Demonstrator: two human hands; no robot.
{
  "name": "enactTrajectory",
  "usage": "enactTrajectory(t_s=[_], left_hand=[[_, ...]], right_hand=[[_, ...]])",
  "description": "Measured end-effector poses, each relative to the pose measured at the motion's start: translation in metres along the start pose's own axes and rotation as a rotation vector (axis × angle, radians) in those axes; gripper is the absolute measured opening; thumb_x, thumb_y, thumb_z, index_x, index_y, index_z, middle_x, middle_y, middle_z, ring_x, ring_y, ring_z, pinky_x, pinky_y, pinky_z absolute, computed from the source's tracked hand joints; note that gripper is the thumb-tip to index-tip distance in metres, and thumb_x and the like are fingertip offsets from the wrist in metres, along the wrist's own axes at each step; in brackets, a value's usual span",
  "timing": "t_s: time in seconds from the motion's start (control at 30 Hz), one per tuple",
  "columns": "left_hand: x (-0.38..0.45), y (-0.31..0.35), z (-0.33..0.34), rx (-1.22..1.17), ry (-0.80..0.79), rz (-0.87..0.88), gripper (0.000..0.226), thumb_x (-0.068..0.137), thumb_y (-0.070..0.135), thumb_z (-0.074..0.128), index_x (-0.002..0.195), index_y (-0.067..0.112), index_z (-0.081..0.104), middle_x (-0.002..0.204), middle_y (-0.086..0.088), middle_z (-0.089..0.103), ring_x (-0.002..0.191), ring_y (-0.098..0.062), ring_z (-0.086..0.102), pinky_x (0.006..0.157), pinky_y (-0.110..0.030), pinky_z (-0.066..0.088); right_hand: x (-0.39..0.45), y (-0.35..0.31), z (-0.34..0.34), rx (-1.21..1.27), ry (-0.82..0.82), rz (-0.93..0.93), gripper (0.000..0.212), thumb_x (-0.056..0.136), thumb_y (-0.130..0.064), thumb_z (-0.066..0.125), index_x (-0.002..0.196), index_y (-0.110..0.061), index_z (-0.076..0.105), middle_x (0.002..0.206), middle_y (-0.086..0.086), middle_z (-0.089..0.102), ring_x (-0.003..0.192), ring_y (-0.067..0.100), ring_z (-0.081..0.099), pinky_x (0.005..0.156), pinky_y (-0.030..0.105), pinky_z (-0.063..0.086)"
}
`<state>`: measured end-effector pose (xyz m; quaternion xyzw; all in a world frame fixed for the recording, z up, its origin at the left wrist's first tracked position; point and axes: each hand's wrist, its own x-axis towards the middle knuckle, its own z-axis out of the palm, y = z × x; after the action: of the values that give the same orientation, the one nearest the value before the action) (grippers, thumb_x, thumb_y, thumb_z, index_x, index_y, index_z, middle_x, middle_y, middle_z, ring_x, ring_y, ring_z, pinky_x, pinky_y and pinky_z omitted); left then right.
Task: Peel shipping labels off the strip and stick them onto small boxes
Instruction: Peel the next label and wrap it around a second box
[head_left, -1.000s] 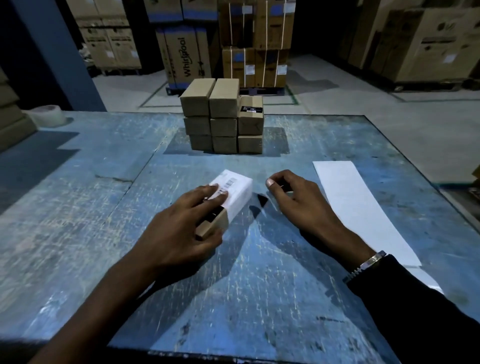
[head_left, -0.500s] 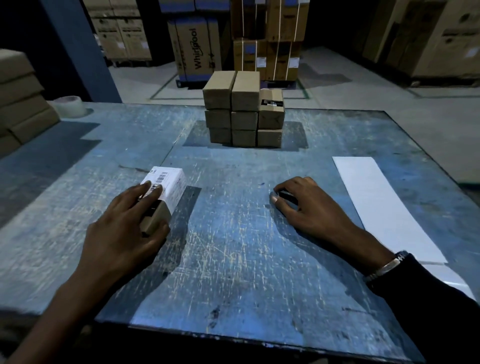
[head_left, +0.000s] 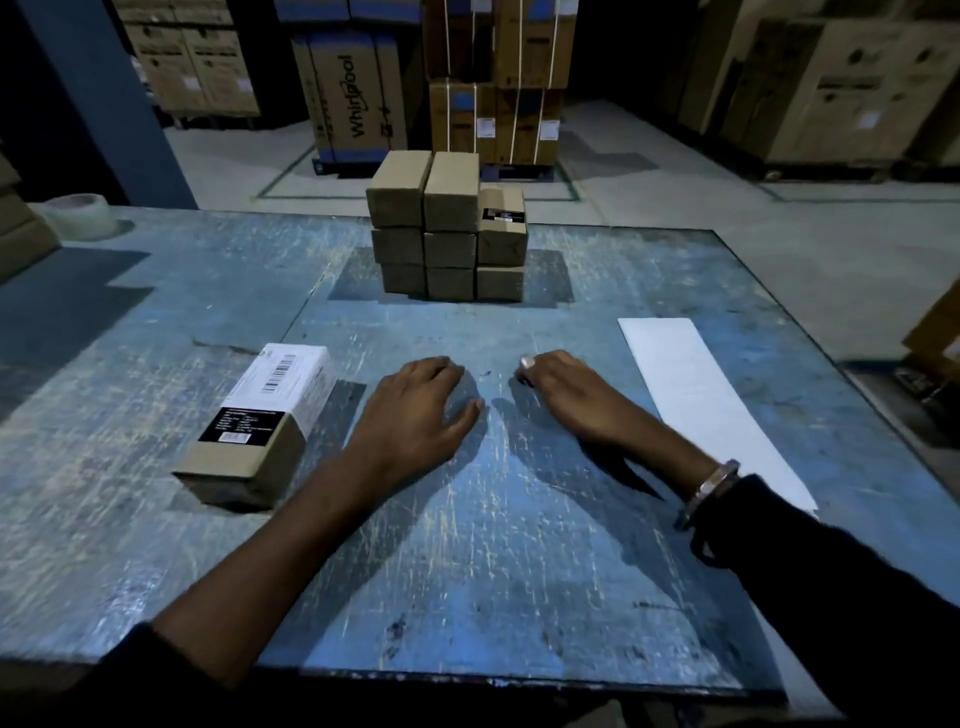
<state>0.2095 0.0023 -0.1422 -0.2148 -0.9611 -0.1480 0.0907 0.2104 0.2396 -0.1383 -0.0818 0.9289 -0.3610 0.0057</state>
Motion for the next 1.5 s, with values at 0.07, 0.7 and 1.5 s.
enactTrajectory(t_s=[0.07,0.7,1.5], left_hand=[[0.002,-0.009,0.013,-0.031,0.011,0.017,0.065,0.104,0.061,0.041,0.146,0.015,0.060,0.153,-0.010,0.057,0.140,-0.032,0.052,0.112,-0.045,0.045],[0.009,-0.020,0.026,-0.015,0.102,0.060,0.052,0.102,0.059,0.048,0.137,0.025,0.065,0.141,0.002,0.061,0.131,-0.022,0.054,0.102,-0.042,0.041],[0.007,0.023,-0.003,-1.125,0.125,-0.228,0.056,0.104,0.070,0.037,0.145,0.036,0.056,0.123,0.007,0.076,0.109,-0.013,0.075,0.092,-0.044,0.057]], right_hand=[[0.024,-0.008,-0.016,0.061,-0.025,0.130,0.059,0.111,-0.064,0.033,0.132,-0.019,0.065,0.146,0.009,0.062,0.132,0.027,0.058,0.115,0.040,0.040],[0.201,-0.022,-0.058,0.570,0.237,0.418,0.063,0.095,-0.066,0.059,0.126,-0.012,0.070,0.119,0.012,0.072,0.097,0.027,0.064,0.071,0.033,0.045],[-0.010,0.040,-0.123,0.778,-0.115,0.275,0.055,0.072,-0.046,0.088,0.114,-0.011,0.082,0.116,0.010,0.078,0.097,0.021,0.073,0.084,0.032,0.064]])
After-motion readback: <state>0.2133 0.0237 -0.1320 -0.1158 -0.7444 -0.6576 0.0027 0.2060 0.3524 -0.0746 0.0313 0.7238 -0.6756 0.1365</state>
